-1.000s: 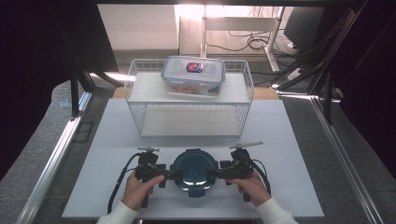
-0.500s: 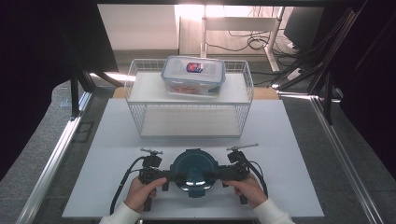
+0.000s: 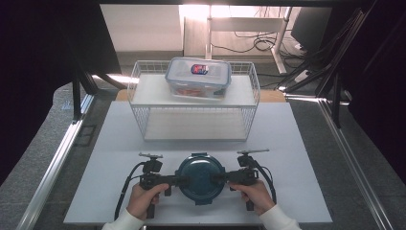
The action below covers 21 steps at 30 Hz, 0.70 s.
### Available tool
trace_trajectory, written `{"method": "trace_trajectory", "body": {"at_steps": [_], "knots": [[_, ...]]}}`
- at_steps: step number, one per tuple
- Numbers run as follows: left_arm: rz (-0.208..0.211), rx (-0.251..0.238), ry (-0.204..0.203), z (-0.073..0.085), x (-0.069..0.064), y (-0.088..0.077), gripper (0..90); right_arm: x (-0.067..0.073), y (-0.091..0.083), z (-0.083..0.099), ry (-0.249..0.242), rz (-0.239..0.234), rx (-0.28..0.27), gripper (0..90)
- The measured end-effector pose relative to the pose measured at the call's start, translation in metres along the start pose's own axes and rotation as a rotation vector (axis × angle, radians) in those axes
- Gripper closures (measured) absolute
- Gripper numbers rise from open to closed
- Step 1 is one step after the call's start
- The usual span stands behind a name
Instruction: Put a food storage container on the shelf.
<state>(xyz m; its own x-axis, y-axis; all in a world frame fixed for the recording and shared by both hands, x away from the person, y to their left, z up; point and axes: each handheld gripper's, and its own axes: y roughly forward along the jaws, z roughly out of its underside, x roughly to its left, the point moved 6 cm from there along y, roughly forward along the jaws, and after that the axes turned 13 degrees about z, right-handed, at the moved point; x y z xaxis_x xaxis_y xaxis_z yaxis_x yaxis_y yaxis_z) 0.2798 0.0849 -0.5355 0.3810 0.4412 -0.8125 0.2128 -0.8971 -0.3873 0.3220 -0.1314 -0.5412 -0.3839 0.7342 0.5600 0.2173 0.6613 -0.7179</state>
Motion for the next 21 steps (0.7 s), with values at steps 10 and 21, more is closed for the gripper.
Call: {"method": "trace_trajectory", "body": {"at_steps": [10,21], "knots": [[-0.029,-0.027,0.061,-0.001,-0.012,-0.004,41.8,0.005,-0.012,0.005,-0.013,0.014,-0.066,34.0],[-0.023,-0.040,0.130,-0.007,-0.025,-0.013,42.5,0.019,-0.023,-0.001,-0.107,0.032,-0.133,34.1]]}}
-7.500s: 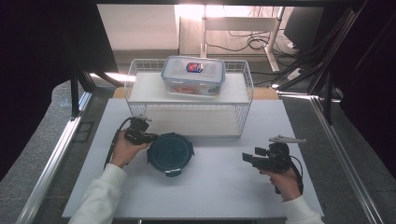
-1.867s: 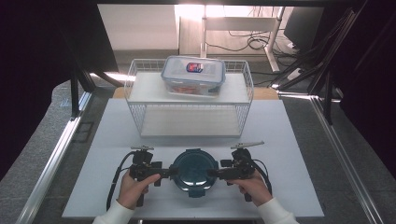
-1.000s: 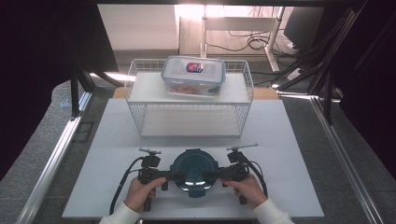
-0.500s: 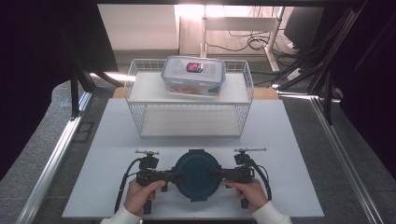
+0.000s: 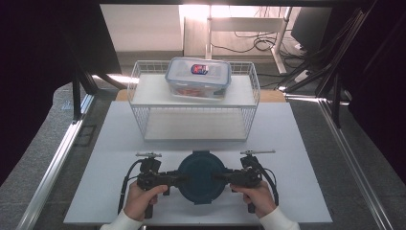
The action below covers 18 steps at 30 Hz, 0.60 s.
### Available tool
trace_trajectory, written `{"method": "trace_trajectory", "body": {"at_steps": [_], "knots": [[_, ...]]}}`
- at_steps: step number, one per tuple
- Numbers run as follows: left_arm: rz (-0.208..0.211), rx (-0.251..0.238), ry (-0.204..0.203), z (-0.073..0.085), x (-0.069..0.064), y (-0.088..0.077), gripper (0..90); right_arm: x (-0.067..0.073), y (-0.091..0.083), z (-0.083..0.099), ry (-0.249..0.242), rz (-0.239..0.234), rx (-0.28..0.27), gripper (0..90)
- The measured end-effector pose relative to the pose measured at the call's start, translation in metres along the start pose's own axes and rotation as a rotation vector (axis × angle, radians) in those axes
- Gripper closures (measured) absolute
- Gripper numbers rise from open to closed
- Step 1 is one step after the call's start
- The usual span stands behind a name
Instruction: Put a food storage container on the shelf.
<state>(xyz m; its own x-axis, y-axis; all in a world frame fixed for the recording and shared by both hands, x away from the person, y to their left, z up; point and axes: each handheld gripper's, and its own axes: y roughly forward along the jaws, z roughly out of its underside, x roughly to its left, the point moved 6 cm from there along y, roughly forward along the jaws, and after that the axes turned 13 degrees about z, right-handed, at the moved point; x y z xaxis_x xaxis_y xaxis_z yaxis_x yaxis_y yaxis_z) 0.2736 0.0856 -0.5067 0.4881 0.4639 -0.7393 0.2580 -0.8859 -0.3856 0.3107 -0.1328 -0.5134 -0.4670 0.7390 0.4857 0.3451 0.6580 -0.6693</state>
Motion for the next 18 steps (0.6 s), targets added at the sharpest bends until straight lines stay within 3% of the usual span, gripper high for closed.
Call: {"method": "trace_trajectory", "body": {"at_steps": [18], "knots": [[-0.010,-0.019,0.084,-0.020,-0.019,0.001,42.6,0.004,-0.021,-0.018,-0.054,0.002,-0.069,34.1]]}}
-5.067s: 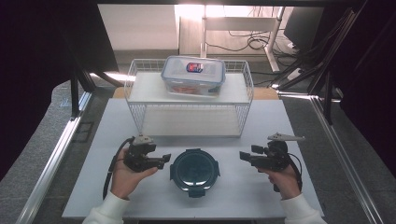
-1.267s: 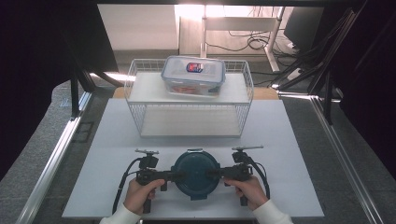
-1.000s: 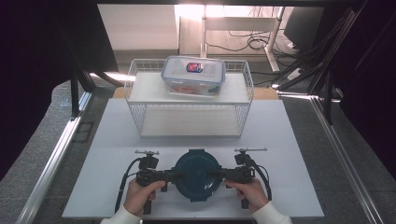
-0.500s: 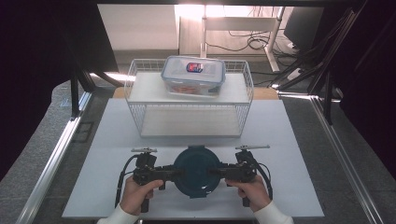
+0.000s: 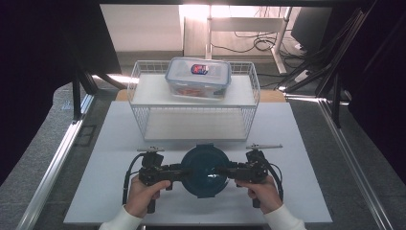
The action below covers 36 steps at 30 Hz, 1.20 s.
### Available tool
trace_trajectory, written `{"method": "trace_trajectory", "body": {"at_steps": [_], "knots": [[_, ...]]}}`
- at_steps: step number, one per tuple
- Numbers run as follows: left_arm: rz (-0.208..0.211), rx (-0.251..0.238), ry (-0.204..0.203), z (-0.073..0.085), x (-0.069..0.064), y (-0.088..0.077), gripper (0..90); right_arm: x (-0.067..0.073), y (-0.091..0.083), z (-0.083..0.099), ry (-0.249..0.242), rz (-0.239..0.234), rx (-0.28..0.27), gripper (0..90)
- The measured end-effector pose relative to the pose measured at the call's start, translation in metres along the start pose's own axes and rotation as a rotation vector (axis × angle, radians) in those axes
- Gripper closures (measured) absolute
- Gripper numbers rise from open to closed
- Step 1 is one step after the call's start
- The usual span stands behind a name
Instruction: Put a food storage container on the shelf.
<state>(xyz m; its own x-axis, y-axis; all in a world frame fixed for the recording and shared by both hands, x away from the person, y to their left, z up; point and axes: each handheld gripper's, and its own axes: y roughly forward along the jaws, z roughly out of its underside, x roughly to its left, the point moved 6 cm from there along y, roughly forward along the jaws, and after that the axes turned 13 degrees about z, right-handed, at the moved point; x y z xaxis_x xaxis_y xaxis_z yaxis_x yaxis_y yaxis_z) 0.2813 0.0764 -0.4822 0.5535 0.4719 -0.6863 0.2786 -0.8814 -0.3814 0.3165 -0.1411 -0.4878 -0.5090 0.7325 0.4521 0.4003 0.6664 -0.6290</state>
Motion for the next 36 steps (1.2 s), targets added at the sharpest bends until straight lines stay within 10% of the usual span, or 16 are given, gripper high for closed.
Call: {"method": "trace_trajectory", "body": {"at_steps": [36], "knots": [[0.028,-0.026,0.113,-0.072,-0.027,-0.027,43.5,0.025,-0.032,-0.069,-0.066,0.031,-0.107,34.2]]}}
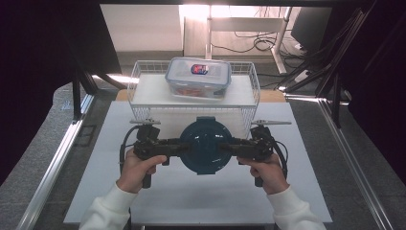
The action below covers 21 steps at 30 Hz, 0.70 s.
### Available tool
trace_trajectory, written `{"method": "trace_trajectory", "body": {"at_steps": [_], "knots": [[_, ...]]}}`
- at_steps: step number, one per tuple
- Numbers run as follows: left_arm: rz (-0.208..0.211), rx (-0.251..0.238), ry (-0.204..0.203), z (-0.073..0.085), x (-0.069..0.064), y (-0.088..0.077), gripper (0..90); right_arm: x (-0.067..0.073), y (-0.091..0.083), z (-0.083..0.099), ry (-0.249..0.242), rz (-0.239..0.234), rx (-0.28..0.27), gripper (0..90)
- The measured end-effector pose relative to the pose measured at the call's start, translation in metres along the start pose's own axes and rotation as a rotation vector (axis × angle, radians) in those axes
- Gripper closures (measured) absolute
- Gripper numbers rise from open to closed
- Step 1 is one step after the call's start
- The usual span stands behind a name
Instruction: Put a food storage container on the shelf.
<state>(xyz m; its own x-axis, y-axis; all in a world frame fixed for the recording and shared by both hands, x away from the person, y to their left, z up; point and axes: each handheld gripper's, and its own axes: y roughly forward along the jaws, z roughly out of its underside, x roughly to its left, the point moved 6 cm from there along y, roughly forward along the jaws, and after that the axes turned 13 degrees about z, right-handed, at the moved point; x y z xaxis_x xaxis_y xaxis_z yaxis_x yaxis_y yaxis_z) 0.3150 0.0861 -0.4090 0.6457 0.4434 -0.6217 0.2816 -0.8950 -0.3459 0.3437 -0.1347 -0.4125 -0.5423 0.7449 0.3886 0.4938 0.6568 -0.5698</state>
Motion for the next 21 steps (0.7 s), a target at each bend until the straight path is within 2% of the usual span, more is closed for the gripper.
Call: {"method": "trace_trajectory", "body": {"at_steps": [21], "knots": [[0.000,0.006,0.054,-0.048,-0.015,-0.012,44.0,0.007,-0.015,-0.043,0.006,-0.008,-0.051,34.2]]}}
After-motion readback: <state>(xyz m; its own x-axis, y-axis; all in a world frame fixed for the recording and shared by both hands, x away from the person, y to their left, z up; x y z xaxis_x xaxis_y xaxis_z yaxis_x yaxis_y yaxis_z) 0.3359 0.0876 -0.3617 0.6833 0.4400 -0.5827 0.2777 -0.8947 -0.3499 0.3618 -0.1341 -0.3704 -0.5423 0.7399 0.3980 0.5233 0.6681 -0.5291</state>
